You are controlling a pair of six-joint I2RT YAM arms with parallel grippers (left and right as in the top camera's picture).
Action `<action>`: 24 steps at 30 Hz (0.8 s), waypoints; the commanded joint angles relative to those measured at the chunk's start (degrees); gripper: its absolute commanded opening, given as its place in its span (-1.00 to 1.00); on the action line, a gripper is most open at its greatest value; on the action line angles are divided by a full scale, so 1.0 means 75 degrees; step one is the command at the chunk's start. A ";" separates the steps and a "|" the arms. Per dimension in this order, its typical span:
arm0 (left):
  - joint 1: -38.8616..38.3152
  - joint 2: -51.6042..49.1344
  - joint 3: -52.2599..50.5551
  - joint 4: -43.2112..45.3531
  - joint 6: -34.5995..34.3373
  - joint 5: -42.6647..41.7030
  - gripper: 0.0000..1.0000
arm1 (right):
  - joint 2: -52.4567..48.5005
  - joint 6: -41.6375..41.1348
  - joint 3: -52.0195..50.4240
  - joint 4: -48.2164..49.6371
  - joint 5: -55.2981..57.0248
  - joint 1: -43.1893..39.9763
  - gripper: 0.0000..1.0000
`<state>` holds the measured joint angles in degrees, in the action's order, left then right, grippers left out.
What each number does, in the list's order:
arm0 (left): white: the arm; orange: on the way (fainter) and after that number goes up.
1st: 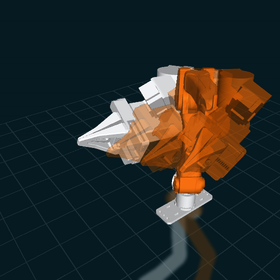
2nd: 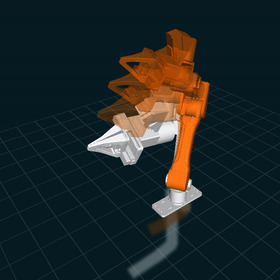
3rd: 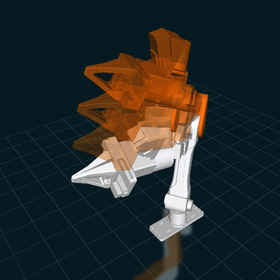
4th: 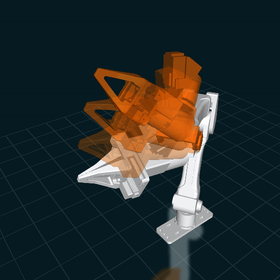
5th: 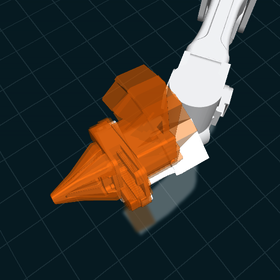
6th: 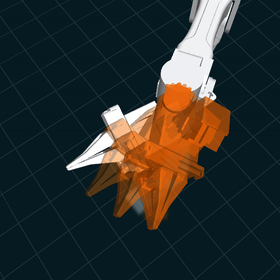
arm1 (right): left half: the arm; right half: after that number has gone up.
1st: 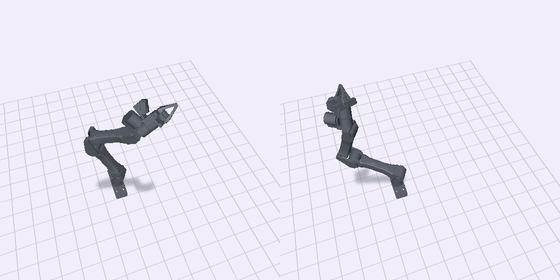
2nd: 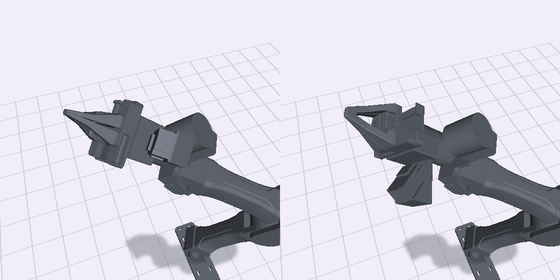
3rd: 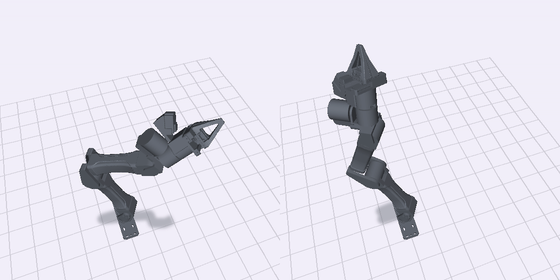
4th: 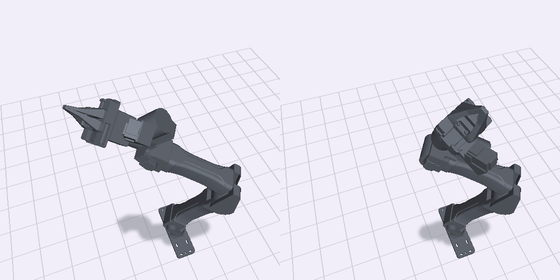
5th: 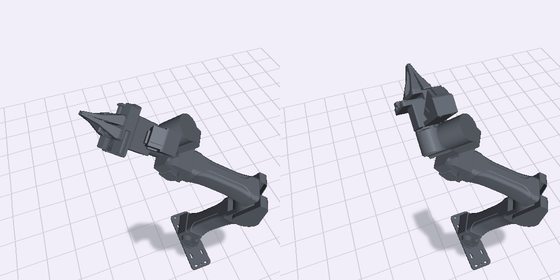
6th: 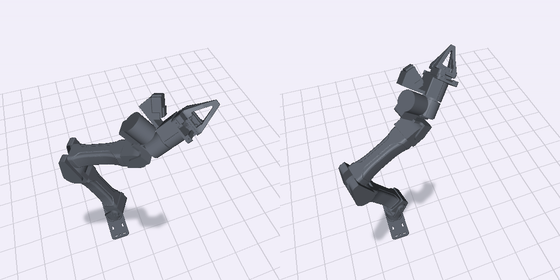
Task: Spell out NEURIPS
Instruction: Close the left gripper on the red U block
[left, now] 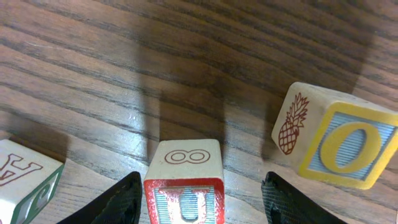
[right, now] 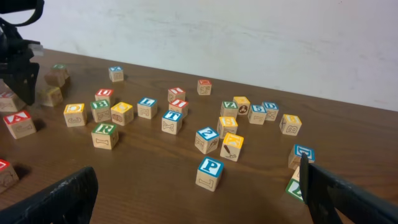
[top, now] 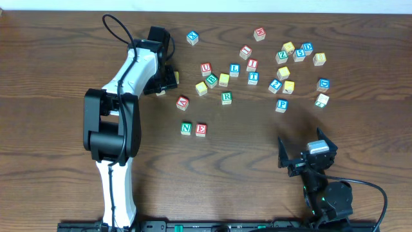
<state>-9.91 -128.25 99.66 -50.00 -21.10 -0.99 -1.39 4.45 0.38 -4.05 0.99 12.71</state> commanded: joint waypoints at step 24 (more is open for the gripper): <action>0.0035 -0.0090 -0.0274 0.0055 0.0070 0.0015 -0.38 | 0.0035 -0.0015 -0.0009 -0.0035 -0.0038 -0.0041 0.99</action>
<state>-9.89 -128.25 98.06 -49.60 -20.75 -1.17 -1.39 4.45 0.40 -4.05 0.99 12.71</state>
